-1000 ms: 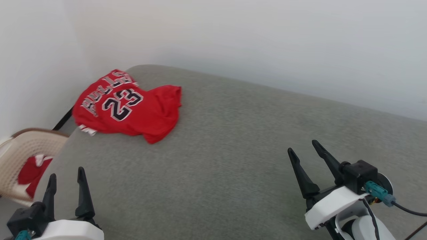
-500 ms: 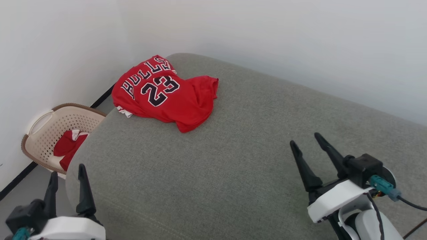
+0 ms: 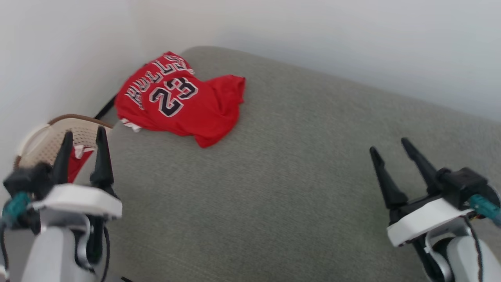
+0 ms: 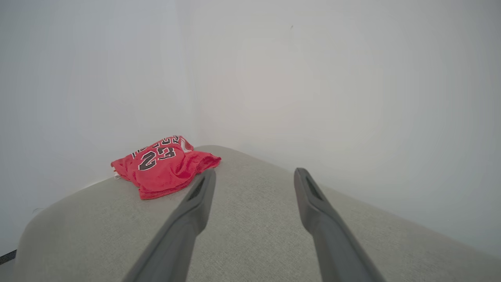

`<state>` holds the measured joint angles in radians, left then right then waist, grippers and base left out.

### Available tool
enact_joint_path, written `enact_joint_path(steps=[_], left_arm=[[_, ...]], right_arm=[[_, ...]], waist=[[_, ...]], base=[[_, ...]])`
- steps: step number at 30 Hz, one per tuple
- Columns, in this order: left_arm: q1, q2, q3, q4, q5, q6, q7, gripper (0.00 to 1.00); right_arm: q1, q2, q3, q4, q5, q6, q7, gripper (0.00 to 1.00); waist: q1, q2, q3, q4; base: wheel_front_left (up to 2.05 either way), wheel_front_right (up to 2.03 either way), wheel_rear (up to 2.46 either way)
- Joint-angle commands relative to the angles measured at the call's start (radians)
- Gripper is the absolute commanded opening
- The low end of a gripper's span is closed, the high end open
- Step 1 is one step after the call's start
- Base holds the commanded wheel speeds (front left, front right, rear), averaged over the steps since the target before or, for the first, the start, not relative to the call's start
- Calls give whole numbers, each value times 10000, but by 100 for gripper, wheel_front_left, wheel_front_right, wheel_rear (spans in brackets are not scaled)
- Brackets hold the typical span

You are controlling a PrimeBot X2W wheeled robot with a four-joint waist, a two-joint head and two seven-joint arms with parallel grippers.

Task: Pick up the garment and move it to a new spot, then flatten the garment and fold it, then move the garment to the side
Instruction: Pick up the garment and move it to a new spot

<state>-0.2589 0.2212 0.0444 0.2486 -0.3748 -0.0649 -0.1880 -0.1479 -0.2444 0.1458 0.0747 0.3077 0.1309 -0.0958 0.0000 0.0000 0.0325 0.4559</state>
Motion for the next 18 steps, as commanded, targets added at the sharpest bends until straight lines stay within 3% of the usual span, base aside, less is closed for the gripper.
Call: enact_joint_path(steps=[1,8,18], left_arm=[[-320,82,3,201,-104,-90,-60,100],[-2393,473,-41,2091,-336,-396,-322,100],[-5307,1079,-224,5436,-436,-477,-77,100]], right_arm=[[-121,-73,-50,-110,-2,-3,52,100],[-378,-587,-181,-872,79,-3,358,100],[-788,-1306,-547,-2007,254,-3,759,100]], waist=[[0,0,411,-409],[0,0,1450,-1392],[0,0,3127,-2515]], base=[[0,0,0],[0,0,0],[0,0,0]])
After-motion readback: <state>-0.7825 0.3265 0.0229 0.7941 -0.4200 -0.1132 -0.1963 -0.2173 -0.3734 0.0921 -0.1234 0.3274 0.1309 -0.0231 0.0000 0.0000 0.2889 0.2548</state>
